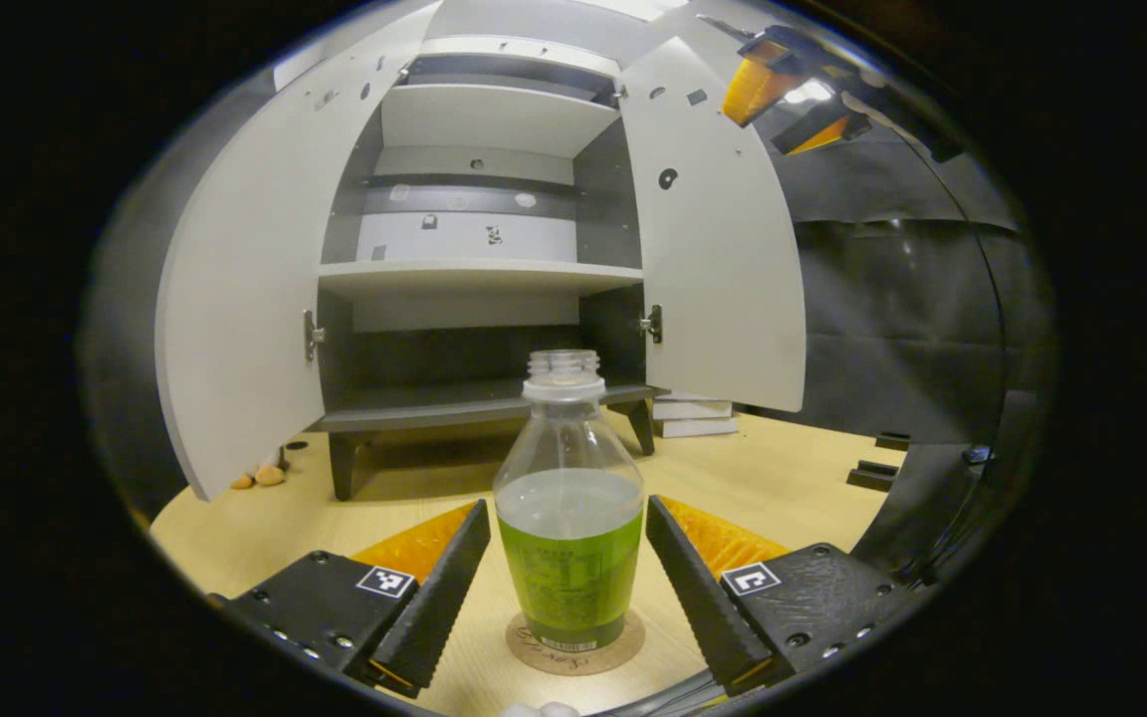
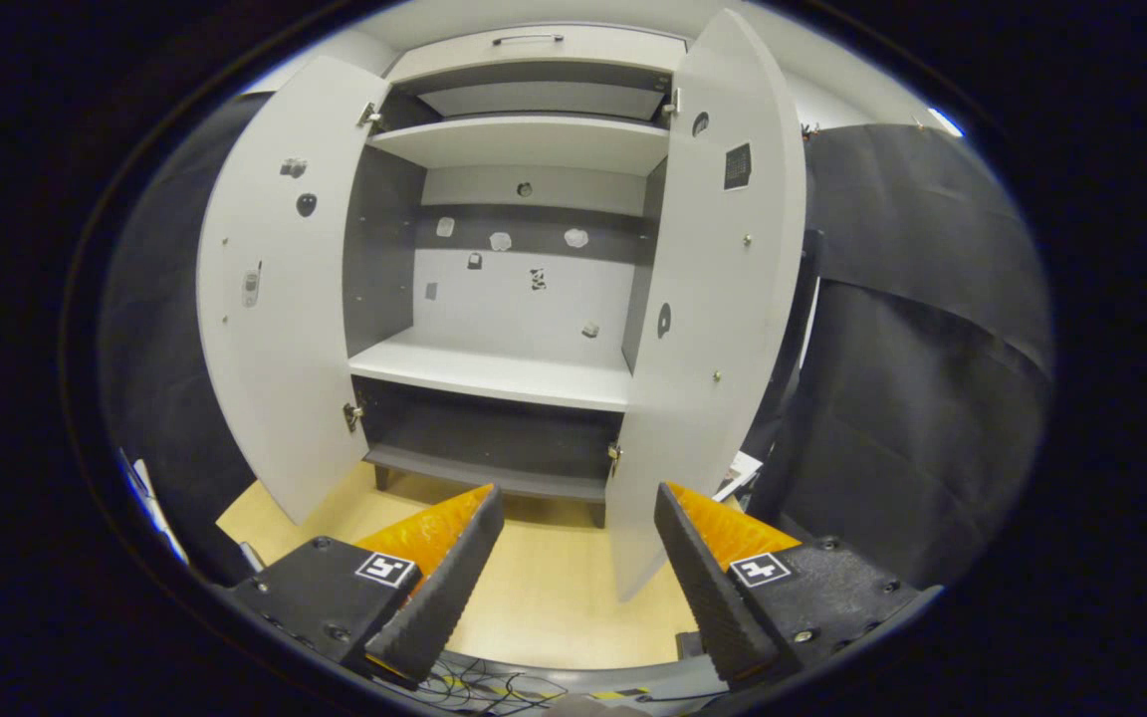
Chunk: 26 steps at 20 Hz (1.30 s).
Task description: Grasp the bottle in the cabinet with the left hand and place it on the coaster, then close the right door with the right hand and the left door with the left hand.
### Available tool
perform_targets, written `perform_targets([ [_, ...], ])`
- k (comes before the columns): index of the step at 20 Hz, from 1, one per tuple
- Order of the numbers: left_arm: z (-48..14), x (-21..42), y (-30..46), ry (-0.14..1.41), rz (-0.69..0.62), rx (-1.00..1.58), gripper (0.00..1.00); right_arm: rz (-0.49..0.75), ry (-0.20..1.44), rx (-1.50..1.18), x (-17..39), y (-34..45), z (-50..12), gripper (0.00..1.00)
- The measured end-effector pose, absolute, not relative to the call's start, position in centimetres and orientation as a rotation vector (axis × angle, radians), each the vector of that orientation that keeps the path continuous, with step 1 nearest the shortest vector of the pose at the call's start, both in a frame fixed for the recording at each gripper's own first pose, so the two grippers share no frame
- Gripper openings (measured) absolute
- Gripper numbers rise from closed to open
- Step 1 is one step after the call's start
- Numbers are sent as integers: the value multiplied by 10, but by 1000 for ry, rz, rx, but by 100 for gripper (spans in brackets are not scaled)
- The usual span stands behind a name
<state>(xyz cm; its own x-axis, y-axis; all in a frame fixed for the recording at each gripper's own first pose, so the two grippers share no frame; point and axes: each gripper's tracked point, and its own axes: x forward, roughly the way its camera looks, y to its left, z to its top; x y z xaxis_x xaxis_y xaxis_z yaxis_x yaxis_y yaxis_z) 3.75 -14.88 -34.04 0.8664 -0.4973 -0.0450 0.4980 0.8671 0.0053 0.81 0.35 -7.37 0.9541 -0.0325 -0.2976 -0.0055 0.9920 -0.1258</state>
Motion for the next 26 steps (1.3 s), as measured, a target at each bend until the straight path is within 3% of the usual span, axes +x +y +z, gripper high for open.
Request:
perform_targets([
  [10, -245, 49, -142, -64, -490, -7, 100, -23, 278, -86, -2, -5, -70, 100],
  [15, -186, 50, -138, -11, -533, -85, 96, -37, 251, -41, -8, -11, -66, 100],
  [26, -83, 48, -46, 21, -284, -53, 100, -59, 175, -4, -13, -31, -61, 100],
])
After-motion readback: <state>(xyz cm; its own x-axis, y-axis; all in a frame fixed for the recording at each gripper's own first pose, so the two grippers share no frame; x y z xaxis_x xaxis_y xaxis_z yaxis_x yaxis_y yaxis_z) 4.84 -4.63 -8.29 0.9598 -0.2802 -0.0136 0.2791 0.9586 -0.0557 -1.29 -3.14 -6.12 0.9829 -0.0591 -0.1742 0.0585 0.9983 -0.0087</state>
